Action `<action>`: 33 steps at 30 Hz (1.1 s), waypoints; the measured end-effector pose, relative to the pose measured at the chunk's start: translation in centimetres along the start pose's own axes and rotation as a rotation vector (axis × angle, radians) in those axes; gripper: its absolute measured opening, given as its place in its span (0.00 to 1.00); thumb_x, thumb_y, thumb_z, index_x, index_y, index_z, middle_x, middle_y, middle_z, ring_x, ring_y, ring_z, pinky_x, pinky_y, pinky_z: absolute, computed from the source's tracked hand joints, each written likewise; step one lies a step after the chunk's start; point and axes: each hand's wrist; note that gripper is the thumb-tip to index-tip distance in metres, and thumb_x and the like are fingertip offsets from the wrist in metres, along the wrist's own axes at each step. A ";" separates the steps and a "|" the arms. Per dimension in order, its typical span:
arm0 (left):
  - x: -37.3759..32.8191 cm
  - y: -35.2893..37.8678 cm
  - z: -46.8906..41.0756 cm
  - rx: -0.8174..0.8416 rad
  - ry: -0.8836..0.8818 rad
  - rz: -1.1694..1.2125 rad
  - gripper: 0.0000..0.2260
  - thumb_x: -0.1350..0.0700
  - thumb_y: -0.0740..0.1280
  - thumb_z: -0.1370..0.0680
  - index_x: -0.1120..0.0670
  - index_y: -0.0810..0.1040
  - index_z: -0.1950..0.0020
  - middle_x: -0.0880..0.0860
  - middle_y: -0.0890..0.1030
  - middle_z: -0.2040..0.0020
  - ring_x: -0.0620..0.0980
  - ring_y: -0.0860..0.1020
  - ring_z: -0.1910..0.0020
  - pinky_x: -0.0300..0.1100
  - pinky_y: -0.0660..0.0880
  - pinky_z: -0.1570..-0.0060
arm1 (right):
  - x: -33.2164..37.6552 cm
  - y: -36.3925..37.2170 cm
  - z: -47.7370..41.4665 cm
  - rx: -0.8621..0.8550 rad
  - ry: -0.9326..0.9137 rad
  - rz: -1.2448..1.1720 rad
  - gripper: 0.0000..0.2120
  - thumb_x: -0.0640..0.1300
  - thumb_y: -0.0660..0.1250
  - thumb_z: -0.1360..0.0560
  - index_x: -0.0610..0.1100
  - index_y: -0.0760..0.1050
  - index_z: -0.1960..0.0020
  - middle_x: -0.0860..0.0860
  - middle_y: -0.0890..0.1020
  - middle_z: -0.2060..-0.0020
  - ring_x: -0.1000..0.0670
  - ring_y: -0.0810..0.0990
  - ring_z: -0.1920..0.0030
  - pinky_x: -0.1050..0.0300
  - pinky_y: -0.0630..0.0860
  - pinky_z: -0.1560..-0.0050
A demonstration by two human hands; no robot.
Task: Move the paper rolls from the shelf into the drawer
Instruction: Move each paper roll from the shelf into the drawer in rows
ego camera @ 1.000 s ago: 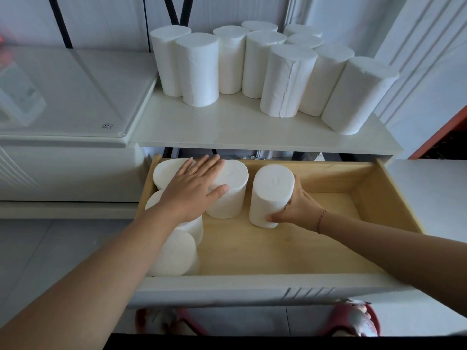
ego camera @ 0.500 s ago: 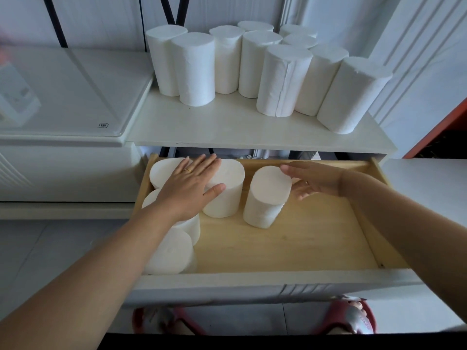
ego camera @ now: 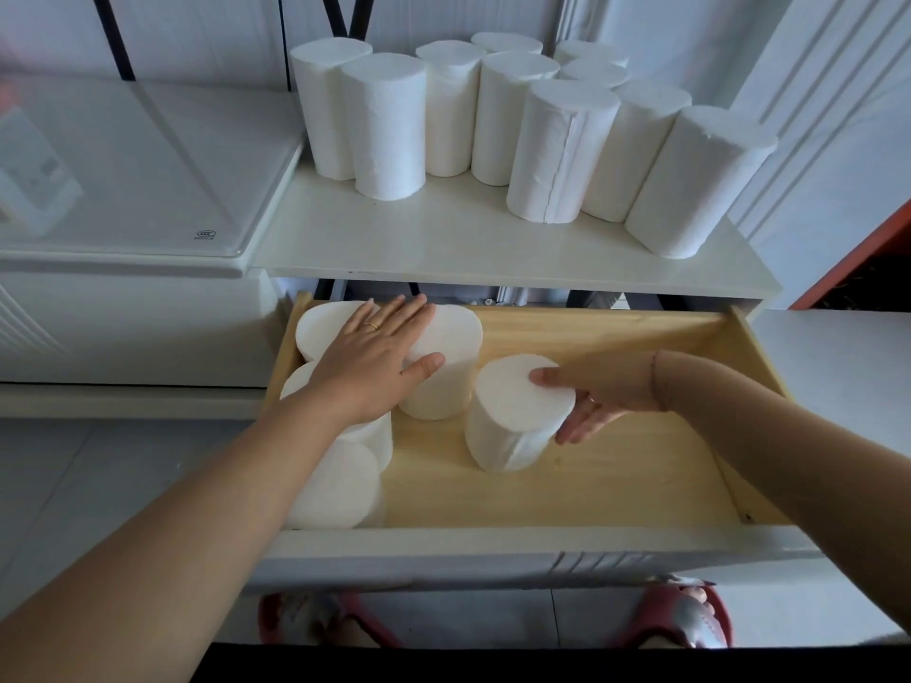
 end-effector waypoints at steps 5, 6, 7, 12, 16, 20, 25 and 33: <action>0.0 -0.1 0.0 -0.001 0.002 0.034 0.28 0.39 0.43 0.21 0.47 0.45 0.23 0.43 0.46 0.22 0.40 0.43 0.25 0.40 0.36 0.28 | -0.7 3.1 -0.5 0.038 -0.022 -0.100 0.30 0.60 0.65 0.25 0.36 0.69 0.35 0.33 0.82 0.48 0.41 0.86 0.55 0.53 0.83 0.57; -0.1 -0.1 0.0 0.002 0.000 0.036 0.28 0.39 0.43 0.21 0.48 0.46 0.23 0.43 0.46 0.22 0.40 0.43 0.25 0.41 0.36 0.28 | -0.6 3.6 -0.7 0.034 -0.036 -0.114 0.31 0.60 0.65 0.25 0.36 0.69 0.35 0.33 0.82 0.48 0.42 0.86 0.55 0.53 0.83 0.57; -0.1 -0.1 0.0 0.006 -0.001 0.035 0.28 0.39 0.43 0.21 0.48 0.45 0.23 0.43 0.45 0.22 0.40 0.42 0.25 0.41 0.36 0.28 | -0.4 4.0 -0.8 0.034 -0.046 -0.131 0.32 0.60 0.66 0.26 0.35 0.69 0.36 0.33 0.82 0.49 0.42 0.86 0.56 0.53 0.83 0.57; 0.0 -0.1 0.0 0.012 -0.006 0.023 0.28 0.39 0.43 0.21 0.47 0.44 0.23 0.44 0.44 0.22 0.40 0.42 0.25 0.40 0.36 0.28 | 0.4 6.0 -1.4 0.071 -0.047 -0.219 0.33 0.61 0.66 0.26 0.33 0.68 0.36 0.31 0.81 0.49 0.41 0.85 0.55 0.50 0.83 0.51; 0.1 0.0 0.0 0.001 0.001 0.003 0.29 0.37 0.44 0.21 0.47 0.44 0.23 0.44 0.44 0.22 0.41 0.42 0.25 0.41 0.36 0.28 | 0.3 6.5 -1.6 0.066 -0.077 -0.265 0.36 0.61 0.69 0.29 0.33 0.69 0.37 0.30 0.82 0.49 0.39 0.85 0.51 0.50 0.82 0.47; 0.1 0.2 -0.1 0.001 0.002 -0.007 0.30 0.37 0.44 0.22 0.48 0.44 0.23 0.44 0.44 0.22 0.42 0.42 0.25 0.41 0.36 0.28 | 0.3 6.9 -1.8 0.059 -0.099 -0.281 0.43 0.63 0.73 0.40 0.33 0.70 0.38 0.31 0.83 0.53 0.40 0.85 0.53 0.51 0.83 0.51; 0.1 0.3 -0.1 -0.002 -0.002 -0.019 0.30 0.37 0.44 0.22 0.48 0.44 0.23 0.45 0.44 0.22 0.42 0.42 0.25 0.41 0.35 0.28 | 0.6 7.5 -2.3 0.052 -0.123 -0.276 0.39 0.64 0.72 0.34 0.33 0.70 0.38 0.33 0.84 0.55 0.41 0.86 0.56 0.51 0.83 0.52; -0.1 0.2 -0.2 0.010 -0.010 -0.042 0.30 0.36 0.43 0.22 0.47 0.42 0.23 0.44 0.42 0.23 0.42 0.41 0.25 0.42 0.35 0.28 | 0.9 7.9 -2.3 0.054 -0.135 -0.262 0.38 0.65 0.70 0.31 0.34 0.71 0.38 0.35 0.84 0.55 0.42 0.86 0.56 0.51 0.83 0.51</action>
Point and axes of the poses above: each hand's wrist, its own z-axis away from the middle knuckle, its own y-axis out of the palm, x = y × z
